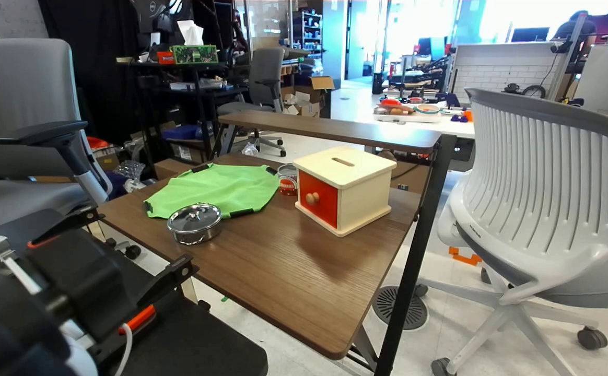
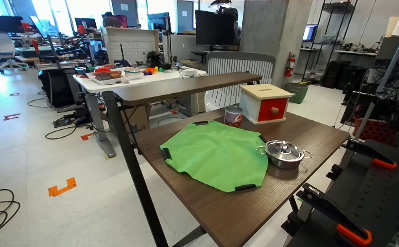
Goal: Fold the cloth
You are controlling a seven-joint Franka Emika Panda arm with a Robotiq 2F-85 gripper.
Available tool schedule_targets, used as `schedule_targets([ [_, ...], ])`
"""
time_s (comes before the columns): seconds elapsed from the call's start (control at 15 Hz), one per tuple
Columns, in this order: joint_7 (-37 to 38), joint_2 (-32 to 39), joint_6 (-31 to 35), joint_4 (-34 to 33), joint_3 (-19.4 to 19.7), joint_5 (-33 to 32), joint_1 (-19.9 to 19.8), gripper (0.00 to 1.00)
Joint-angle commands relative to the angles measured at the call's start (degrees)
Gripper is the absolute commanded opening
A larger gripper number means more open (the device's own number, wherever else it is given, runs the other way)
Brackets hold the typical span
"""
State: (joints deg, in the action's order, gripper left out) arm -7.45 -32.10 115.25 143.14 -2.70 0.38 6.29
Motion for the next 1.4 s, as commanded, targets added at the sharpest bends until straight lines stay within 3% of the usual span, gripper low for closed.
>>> schedule_targets([
  [0.0, 5.2, 4.8, 7.9, 2.0, -3.6, 0.2, 1.0, 1.0],
  [0.4, 17.9, 19.9, 22.9, 0.1, -8.8, -3.9, -0.5, 1.0],
  [0.8, 25.5, 36.3, 32.9, -6.8, -8.5, -1.5, 1.4, 1.0],
  [1.0, 27.6, 44.5, 34.6, -12.8, -7.7, 1.5, 2.1, 1.0],
  [1.33, 34.1, 55.4, 35.6, -21.6, -5.7, 1.1, 5.8, 1.0],
])
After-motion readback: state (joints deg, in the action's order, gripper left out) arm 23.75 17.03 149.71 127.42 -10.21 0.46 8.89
